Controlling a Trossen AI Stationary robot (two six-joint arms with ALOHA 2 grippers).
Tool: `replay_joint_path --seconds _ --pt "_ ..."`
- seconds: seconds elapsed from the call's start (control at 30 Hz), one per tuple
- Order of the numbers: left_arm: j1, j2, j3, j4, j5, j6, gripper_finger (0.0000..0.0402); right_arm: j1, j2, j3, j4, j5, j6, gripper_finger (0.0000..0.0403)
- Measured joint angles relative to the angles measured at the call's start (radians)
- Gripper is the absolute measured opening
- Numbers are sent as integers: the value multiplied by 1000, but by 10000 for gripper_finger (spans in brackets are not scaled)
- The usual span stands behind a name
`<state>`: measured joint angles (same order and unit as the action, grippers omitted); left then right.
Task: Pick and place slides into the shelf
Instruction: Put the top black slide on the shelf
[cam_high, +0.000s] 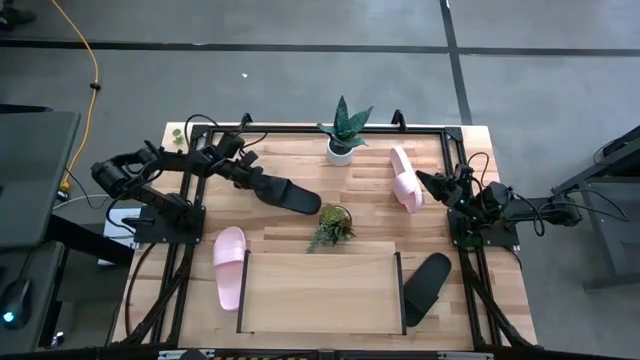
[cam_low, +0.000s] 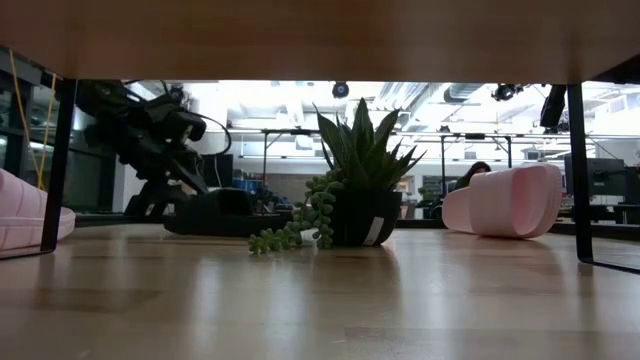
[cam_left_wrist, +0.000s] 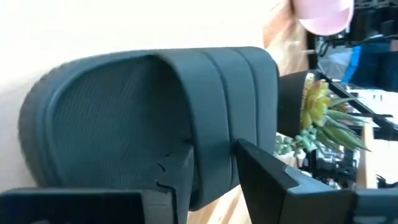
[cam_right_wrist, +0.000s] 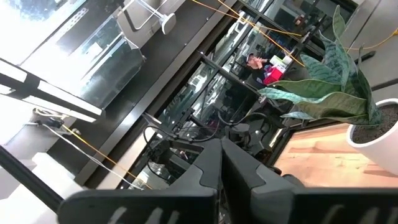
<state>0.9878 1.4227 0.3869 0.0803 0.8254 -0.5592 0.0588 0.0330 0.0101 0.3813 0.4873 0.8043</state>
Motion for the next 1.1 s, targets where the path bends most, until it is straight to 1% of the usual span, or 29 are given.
replay_joint_path --seconds 0.13,0.33,0.4,0.5,0.63,0.7,0.87,0.97,1.03,1.1 --pt "0 0 -4 37 21 -14 110 0 0 0 0 0 0 0" --pt "0 0 -4 49 37 -14 110 0 0 0 -4 0 0 0" --pt "0 0 -4 52 39 -14 105 0 0 0 -6 0 0 0" --pt "0 0 -4 53 43 -10 78 0 0 0 -7 0 0 0" --pt "0 0 -4 55 58 -2 22 0 0 0 -17 0 0 0" --pt "0 0 -4 55 59 -2 8 0 0 0 -24 0 0 0" --pt "0 0 -4 55 59 -6 23 0 0 0 -27 0 0 0" --pt "0 0 -4 59 64 -13 12 0 0 0 -27 0 0 0" --pt "0 0 -4 87 86 -31 5 0 0 0 -27 0 0 0" --pt "0 -6 -4 124 105 -63 8 0 0 0 -27 0 0 0"
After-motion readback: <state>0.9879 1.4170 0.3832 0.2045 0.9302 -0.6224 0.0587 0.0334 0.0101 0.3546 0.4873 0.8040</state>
